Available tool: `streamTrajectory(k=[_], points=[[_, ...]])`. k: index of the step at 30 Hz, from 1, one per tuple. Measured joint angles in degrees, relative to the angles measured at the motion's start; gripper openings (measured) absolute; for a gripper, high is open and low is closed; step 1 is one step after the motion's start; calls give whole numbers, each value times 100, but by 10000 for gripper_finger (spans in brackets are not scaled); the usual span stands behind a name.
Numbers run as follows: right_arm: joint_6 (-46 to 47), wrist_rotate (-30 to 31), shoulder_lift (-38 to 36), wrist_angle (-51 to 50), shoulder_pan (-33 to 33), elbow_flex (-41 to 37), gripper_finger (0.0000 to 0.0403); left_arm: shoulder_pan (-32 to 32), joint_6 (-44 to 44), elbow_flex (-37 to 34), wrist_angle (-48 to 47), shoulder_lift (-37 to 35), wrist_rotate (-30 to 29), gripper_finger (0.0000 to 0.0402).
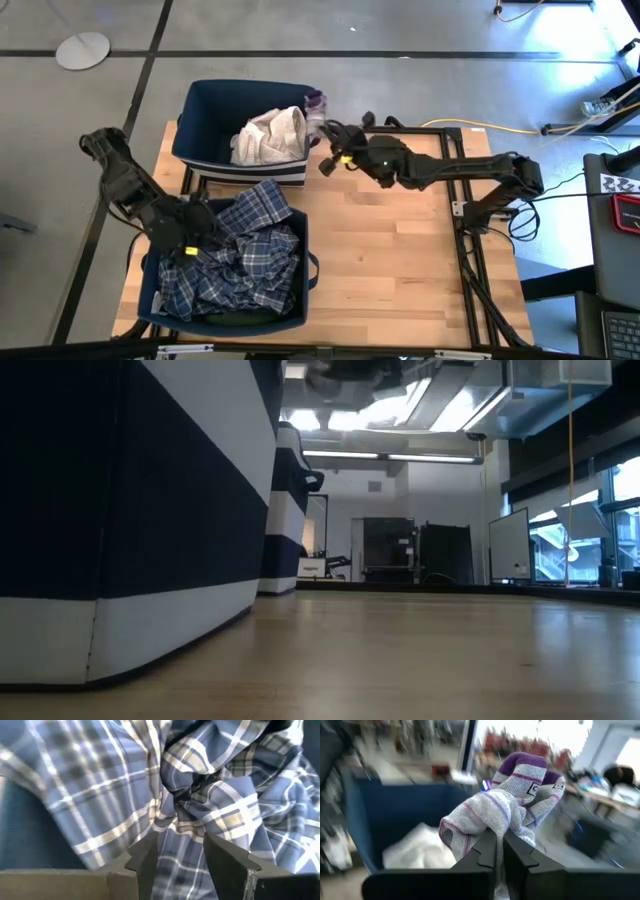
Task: Sort clothes
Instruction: Put the gray socks into the top blue laundry organizer, then return to Home Position
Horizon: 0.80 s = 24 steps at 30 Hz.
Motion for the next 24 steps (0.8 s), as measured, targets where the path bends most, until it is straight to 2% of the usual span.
streamTrajectory(k=[3,5,8,10,14,17,24], points=[[-233,-455,242,940,-118,0,21,0,42,221,-219,-117,-40,151],[-242,-965,457,1433,-256,0,21,-1,157,356,-252,-241,-146,151],[-225,-1876,816,1827,-477,-4,24,0,325,466,-288,-451,-412,151],[15,-2244,1044,2010,-586,-8,28,0,447,491,-272,-573,-630,151],[535,-2323,1244,1960,-772,-11,43,0,473,490,-284,-751,-884,151],[911,-2457,1244,1716,-897,-11,68,0,473,491,-284,-806,-955,151],[1230,-2545,1204,1520,-921,-11,185,0,482,489,-275,-741,-1001,151]])
